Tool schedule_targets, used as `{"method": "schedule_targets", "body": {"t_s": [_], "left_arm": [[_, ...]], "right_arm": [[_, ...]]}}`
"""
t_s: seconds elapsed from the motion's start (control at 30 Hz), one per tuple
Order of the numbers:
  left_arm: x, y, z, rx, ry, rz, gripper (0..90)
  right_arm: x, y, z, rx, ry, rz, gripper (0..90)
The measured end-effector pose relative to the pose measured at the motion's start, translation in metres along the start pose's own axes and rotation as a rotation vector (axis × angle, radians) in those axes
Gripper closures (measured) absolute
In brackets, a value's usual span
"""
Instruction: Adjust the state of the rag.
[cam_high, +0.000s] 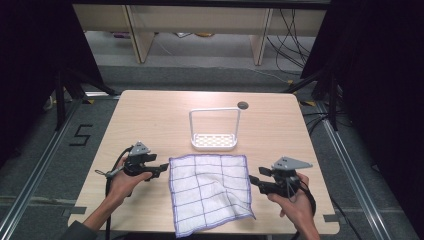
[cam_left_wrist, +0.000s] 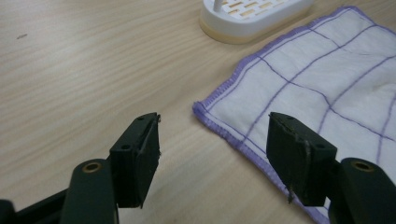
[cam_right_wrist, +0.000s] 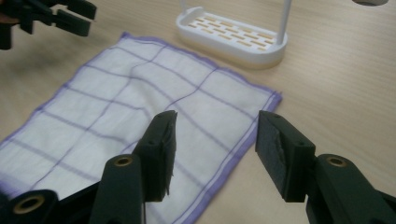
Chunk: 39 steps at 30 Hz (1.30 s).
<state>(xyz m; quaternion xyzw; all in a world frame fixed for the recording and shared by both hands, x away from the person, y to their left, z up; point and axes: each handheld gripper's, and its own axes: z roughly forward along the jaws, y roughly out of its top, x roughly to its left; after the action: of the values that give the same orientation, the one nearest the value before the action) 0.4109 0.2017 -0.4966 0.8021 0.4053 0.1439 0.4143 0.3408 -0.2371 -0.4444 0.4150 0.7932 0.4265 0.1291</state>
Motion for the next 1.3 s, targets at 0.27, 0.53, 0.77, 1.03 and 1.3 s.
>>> {"method": "schedule_targets", "body": {"t_s": [0.27, 0.53, 0.77, 1.03, 1.3], "left_arm": [[0.001, 0.011, 0.018, 0.011, -0.003, -0.001, 34.2], [-0.001, 0.015, 0.029, 0.051, 0.001, 0.015, 33.0], [0.004, 0.018, 0.037, 0.082, -0.009, 0.019, 33.2], [0.001, 0.017, 0.045, 0.124, 0.015, 0.049, 36.0], [-0.002, 0.016, 0.048, 0.129, -0.012, 0.11, 48.3]], "right_arm": [[-0.026, 0.021, 0.052, 0.04, -0.051, -0.027, 50.3], [-0.038, 0.031, 0.088, 0.136, -0.085, -0.06, 51.8], [-0.048, 0.032, 0.109, 0.157, -0.101, -0.058, 52.1], [-0.05, 0.033, 0.113, 0.196, -0.107, -0.037, 52.0], [-0.051, 0.03, 0.119, 0.214, -0.138, -0.071, 51.4]]}}
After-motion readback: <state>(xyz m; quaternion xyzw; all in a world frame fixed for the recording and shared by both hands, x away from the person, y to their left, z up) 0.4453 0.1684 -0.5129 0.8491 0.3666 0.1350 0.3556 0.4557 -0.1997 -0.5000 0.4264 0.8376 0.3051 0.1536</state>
